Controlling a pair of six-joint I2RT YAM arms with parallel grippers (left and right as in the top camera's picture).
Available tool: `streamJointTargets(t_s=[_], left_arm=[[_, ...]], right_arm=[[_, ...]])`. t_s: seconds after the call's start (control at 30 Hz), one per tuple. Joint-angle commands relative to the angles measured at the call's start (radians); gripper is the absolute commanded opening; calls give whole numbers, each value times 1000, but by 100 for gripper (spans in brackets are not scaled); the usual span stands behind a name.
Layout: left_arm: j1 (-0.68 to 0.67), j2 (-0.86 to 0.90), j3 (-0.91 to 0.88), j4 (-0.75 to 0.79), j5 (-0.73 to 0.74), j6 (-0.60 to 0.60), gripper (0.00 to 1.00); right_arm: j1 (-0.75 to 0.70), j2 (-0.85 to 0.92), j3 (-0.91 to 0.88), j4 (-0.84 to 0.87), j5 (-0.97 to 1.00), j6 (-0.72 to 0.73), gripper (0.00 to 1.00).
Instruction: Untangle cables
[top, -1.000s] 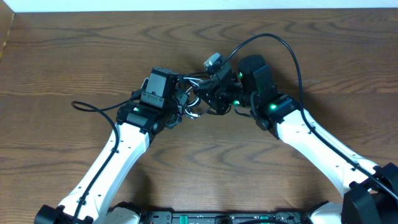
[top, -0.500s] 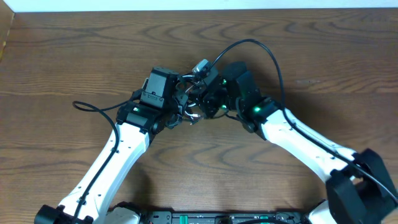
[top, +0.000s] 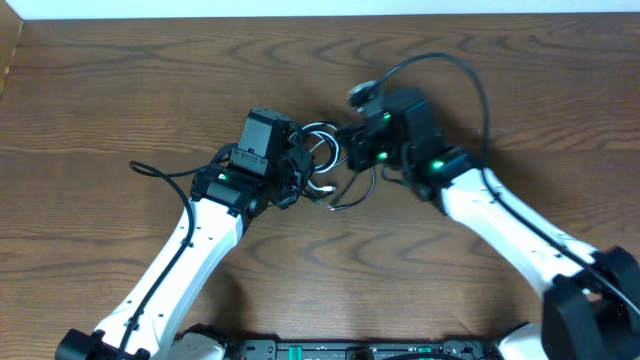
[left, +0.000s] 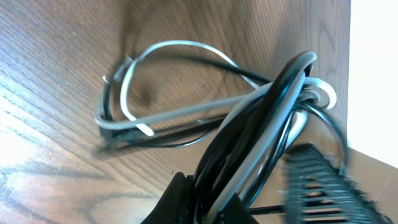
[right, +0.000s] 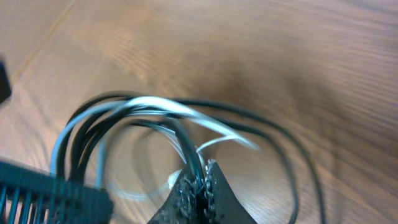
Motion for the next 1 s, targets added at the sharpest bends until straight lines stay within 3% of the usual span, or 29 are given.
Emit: streamJointTargets(t_s=[0.0,0.13,0.23,0.3,0.33,0.37,0.43,0.57,0.8,0.9,0.97], left_arm=[[15,-9,7,-35,-61,17,7],[15,-9,7,-34,-61,17,7],[15,-9,7,-22,-61,74,7],[15,-9,7,-7,-60,128,8],[15,-9,7,-3,-60,155,7],[15,-9,7,20,-60,263,7],[15,-9,7,29,-60,378,7],[15,-9,7,34,-49,554,8],[16,-9,7,134,150,903,7],[17,-9,7,152,224,983,8],[24,-9,7,150,268,1009,7]], right_arm=[[-183,-113,14,-106,183,111,1],[-265,-122,14,-237,197,117,1],[-275,-97,14,-359,381,117,1],[-274,-90,14,-352,287,35,2],[-273,-90,14,-321,197,-24,8],[-274,-91,14,-255,22,-106,28],[-281,-91,14,-186,-117,-116,54],[-286,-90,14,-75,-339,-117,73],[-222,-84,14,-149,-368,-329,82],[-214,-70,14,-190,-343,-378,77],[-215,-57,14,-201,-307,-378,68]])
